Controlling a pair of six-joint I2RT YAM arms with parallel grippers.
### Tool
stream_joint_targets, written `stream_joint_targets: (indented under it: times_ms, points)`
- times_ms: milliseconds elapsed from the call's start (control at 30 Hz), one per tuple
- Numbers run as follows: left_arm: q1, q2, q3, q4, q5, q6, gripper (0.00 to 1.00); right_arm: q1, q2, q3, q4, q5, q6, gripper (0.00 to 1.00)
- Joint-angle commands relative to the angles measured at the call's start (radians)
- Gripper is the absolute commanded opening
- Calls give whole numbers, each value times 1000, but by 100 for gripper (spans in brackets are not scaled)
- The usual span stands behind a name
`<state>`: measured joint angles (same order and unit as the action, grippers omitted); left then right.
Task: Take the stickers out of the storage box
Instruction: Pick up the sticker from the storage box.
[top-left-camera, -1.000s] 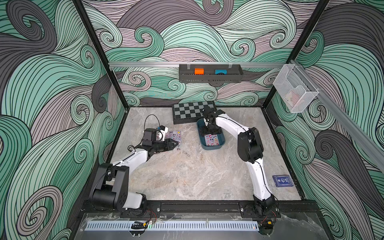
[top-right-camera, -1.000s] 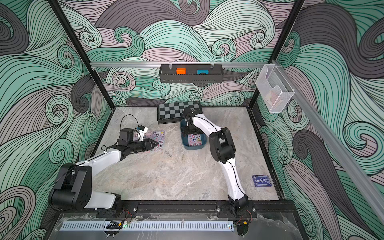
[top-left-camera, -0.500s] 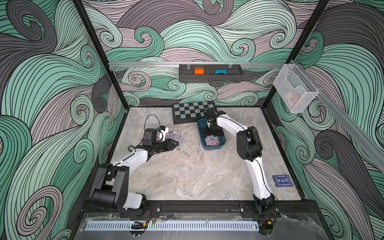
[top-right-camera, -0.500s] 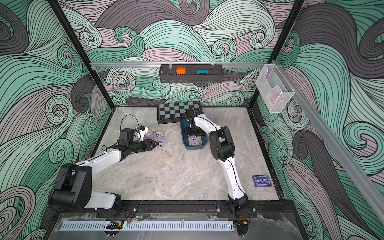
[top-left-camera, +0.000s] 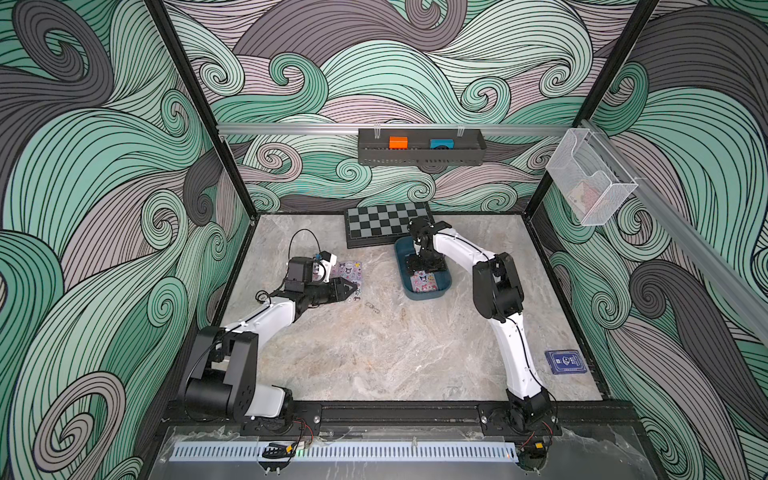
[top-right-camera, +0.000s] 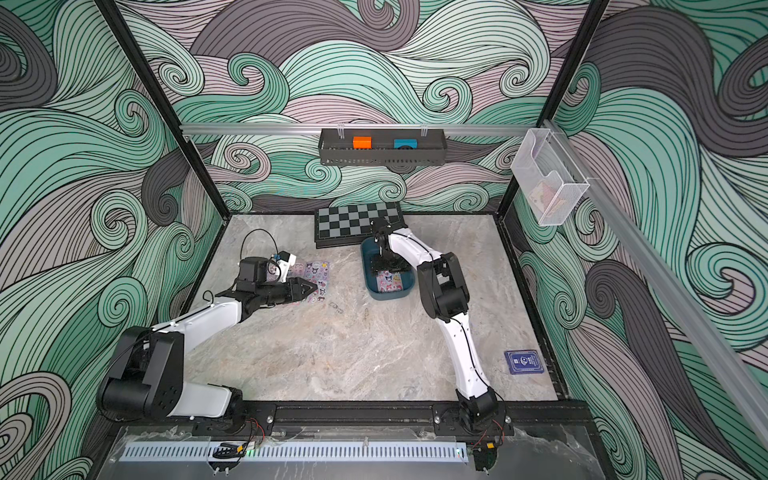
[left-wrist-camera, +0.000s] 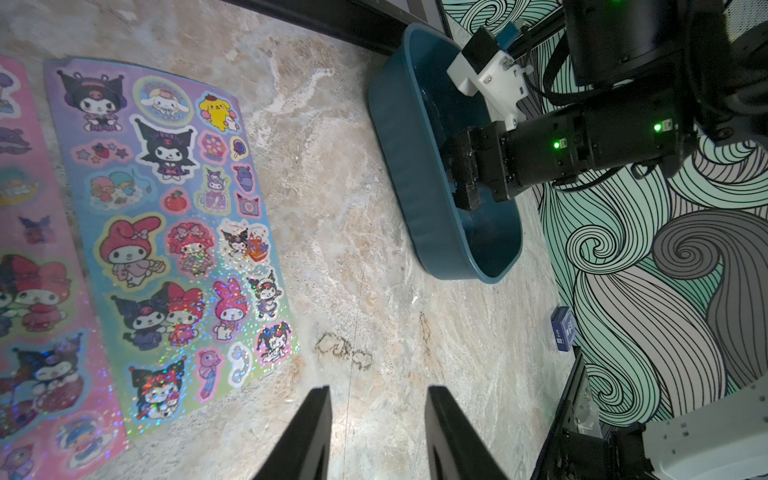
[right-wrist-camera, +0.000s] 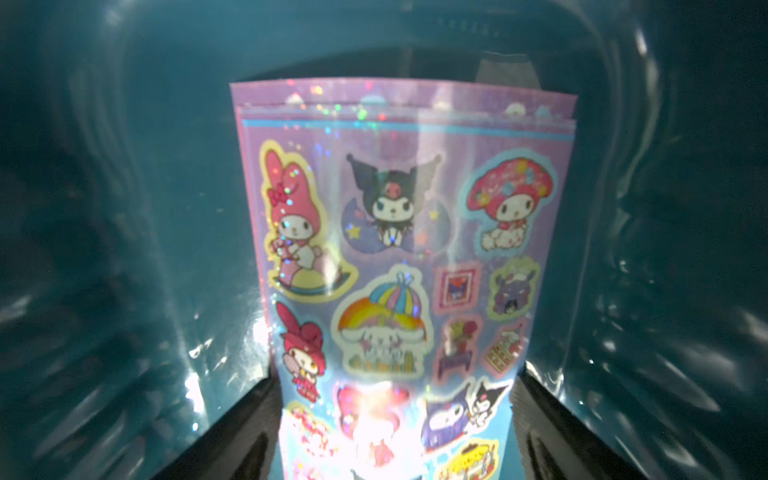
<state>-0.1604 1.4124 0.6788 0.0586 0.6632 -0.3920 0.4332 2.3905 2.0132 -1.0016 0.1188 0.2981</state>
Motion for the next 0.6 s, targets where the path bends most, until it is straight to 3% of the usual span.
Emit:
stream_joint_targets:
  times_ms: [0, 267, 567]
  points:
    - [-7, -1, 33, -12, 19, 23, 42, -2, 30, -8, -17, -7, 5, 79]
    - [-7, -3, 33, -14, 16, 26, 42, -2, -59, -61, 22, 6, 11, 65]
    - [-7, -3, 33, -18, 15, 27, 42, -3, -164, -134, 86, 16, 11, 60]
